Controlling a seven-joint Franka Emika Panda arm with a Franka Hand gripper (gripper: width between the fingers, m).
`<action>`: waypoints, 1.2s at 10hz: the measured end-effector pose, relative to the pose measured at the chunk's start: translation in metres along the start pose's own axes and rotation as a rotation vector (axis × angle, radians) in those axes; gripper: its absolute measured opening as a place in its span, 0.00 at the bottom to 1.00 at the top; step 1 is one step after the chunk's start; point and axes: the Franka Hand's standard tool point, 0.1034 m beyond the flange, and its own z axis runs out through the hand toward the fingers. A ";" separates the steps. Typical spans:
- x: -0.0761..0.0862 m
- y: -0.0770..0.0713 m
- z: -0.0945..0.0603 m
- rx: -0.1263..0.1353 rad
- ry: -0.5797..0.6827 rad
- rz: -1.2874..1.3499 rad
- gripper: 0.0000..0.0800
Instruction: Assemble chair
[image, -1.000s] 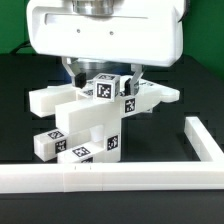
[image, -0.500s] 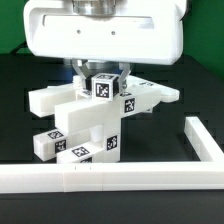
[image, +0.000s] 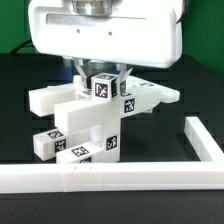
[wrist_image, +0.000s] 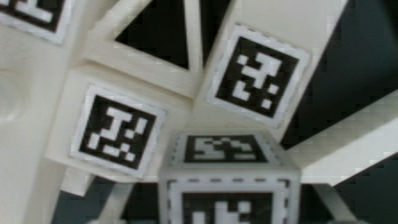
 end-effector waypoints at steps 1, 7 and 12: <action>0.000 0.000 0.000 0.009 -0.004 0.119 0.36; 0.000 -0.001 0.000 0.056 -0.044 0.700 0.36; 0.000 -0.006 0.000 0.064 -0.051 1.034 0.36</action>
Offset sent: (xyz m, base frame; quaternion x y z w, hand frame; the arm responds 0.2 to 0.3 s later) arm -0.0050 -0.0020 -0.0033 0.0232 -0.0102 0.2575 0.9659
